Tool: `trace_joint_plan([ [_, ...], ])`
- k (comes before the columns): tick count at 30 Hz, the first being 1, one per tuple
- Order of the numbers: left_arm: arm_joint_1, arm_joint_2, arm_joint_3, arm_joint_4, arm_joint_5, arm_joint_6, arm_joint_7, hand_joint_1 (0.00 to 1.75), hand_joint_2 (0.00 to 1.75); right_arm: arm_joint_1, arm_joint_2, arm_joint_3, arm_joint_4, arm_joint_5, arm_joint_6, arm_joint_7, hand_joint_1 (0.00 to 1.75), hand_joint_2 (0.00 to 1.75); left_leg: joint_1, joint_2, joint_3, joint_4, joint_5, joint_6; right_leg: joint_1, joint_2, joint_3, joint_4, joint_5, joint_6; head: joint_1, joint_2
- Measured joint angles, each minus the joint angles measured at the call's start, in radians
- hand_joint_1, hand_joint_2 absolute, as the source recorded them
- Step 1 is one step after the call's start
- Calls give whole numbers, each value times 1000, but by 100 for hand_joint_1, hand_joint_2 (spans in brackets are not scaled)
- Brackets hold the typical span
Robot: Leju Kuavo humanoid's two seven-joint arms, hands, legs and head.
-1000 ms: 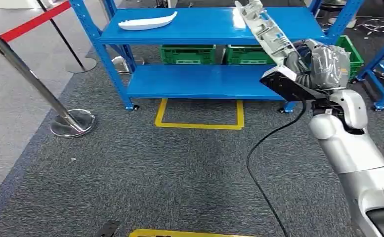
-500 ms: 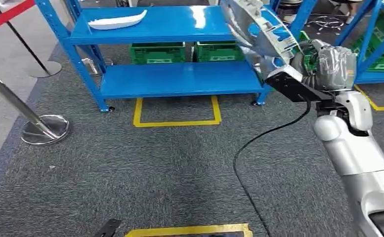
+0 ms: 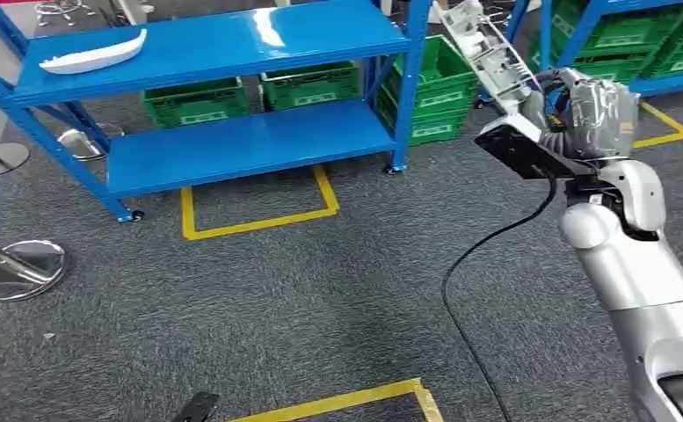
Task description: Take the parts from the cabinet and place them on the table.
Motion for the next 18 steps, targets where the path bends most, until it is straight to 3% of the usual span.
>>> trace_joint_plan([
  [1,0,0,0,0,0,0,0,0,175,2,0,0,0,0,0,2,175,175,0,0,1,-2,16,1,-1,15,-1,0,2,2,0,0],
  [3,-2,1,0,0,0,0,0,0,175,1,0,0,0,2,0,4,175,175,4,-7,49,-107,98,1,-5,45,-2,1,5,7,0,0],
  [4,-2,1,0,0,0,0,0,0,175,-1,0,0,0,3,0,5,175,175,9,-27,92,-195,144,0,-8,61,-2,2,7,11,0,0],
  [5,-1,0,0,0,0,0,0,0,175,-5,0,0,0,3,0,5,175,175,18,-77,123,-263,163,-4,-9,75,-6,3,8,19,0,0],
  [6,-1,-2,0,0,0,0,0,0,175,-13,0,-1,0,6,0,7,175,175,23,-93,139,-295,148,-3,-6,92,-18,13,9,26,1,0],
  [9,-5,-2,-1,0,0,-3,0,0,175,-18,-4,-3,1,13,1,11,175,175,14,-65,131,-291,147,15,-16,124,-31,-4,29,52,-2,0],
  [10,-6,-5,-2,0,0,-4,0,0,175,-19,-11,-8,3,16,1,16,175,175,22,-50,131,-297,152,24,-16,131,-34,-5,32,57,-1,0],
  [11,-8,-3,-3,0,0,-5,0,0,175,-22,-12,-8,4,19,2,17,175,175,21,-39,132,-298,155,30,-6,64,-46,12,17,59,3,0],
  [12,-9,-5,-5,0,0,-5,0,0,175,-29,-15,-9,7,24,3,21,175,175,18,-31,132,-298,156,36,-3,11,-66,66,-19,61,17,0],
  [13,-8,-5,-7,0,0,-6,0,0,175,-35,-14,-8,10,27,3,22,175,175,15,-19,131,-297,156,38,-4,-13,-99,145,-60,63,18,0],
  [14,-6,-5,-7,0,0,-6,1,0,175,-41,-14,-8,13,30,4,26,175,175,12,-6,130,-297,156,39,-4,-24,-137,234,-98,64,17,0],
  [15,-4,-4,-7,0,0,-7,3,0,175,-46,-16,-10,19,34,5,30,175,175,12,6,130,-296,156,40,-4,-25,-162,296,-117,64,19,0],
  [16,-4,-4,-7,0,0,-7,3,0,175,-51,-18,-10,25,37,6,32,175,175,11,18,131,-296,155,40,-4,-25,-167,313,-117,63,18,0],
  [17,-4,-5,-7,0,0,-7,4,0,175,-56,-22,-12,30,40,7,34,175,175,10,30,132,-296,154,41,-3,-26,-146,282,-95,61,18,0],
  [18,-4,-5,-8,0,0,-7,4,0,175,-63,-26,-15,33,42,7,34,175,175,9,40,133,-296,153,40,-2,-32,-104,206,-58,58,18,0],
])
